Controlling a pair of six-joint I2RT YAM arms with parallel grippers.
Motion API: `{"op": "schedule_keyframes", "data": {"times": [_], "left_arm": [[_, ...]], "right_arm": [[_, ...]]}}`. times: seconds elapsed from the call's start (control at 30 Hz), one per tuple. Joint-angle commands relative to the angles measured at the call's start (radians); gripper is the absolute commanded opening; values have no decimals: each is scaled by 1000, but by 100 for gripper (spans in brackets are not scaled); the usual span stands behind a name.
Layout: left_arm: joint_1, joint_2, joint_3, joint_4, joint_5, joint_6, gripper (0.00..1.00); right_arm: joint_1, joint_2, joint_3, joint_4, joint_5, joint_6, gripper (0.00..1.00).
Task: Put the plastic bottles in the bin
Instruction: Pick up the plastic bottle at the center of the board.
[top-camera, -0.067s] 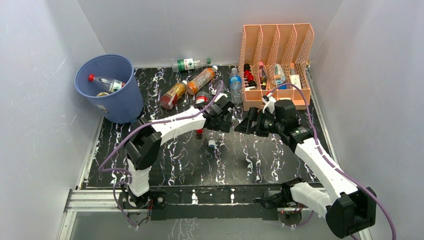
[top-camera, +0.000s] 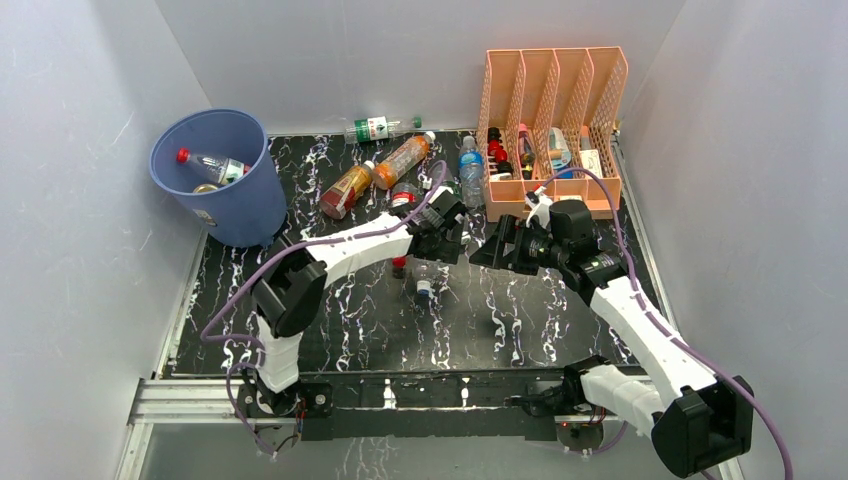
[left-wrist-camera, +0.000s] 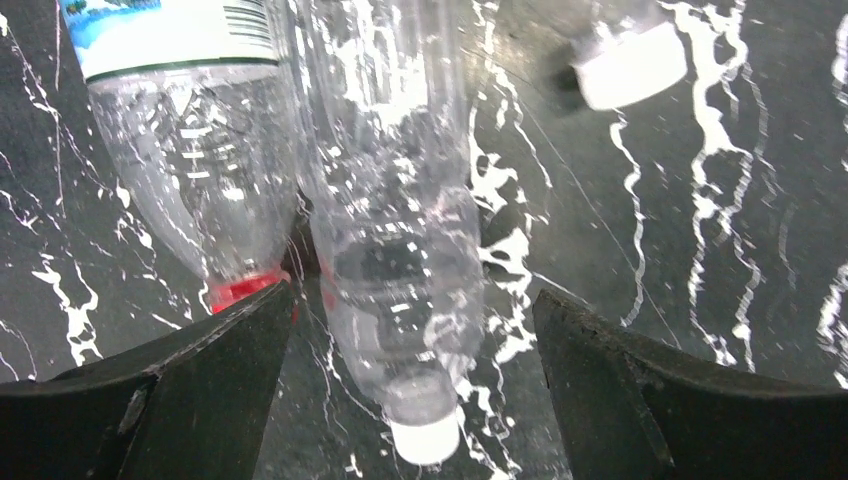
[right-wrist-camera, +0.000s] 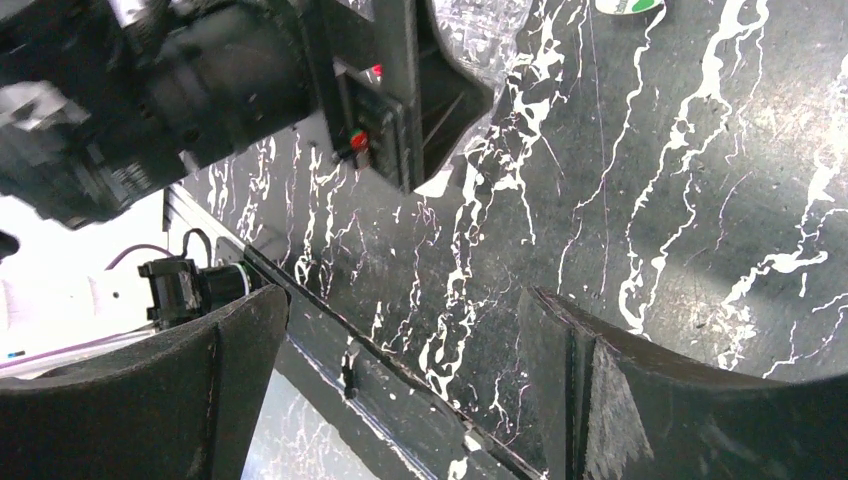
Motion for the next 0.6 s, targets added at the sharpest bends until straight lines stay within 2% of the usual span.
{"op": "schedule_keyframes", "data": {"times": [0.0,0.13,0.2,0.47,0.57], "left_arm": [[47,40,24,25,-42,11,88],[64,83,21,40,-32,14,82],[71,98,15,49,-23,12,73],[76,61,-1,43,6,6,28],[76,6,-8,30,11,4,25]], "right_arm": [[-1,-37,34,-10,13,32,98],[-1,-39,34,-13,13,28,98],[-2,-42,34,-15,14,26,98],[-5,-46,28,-18,14,20,98],[-6,-47,31,-17,12,20,93]]}}
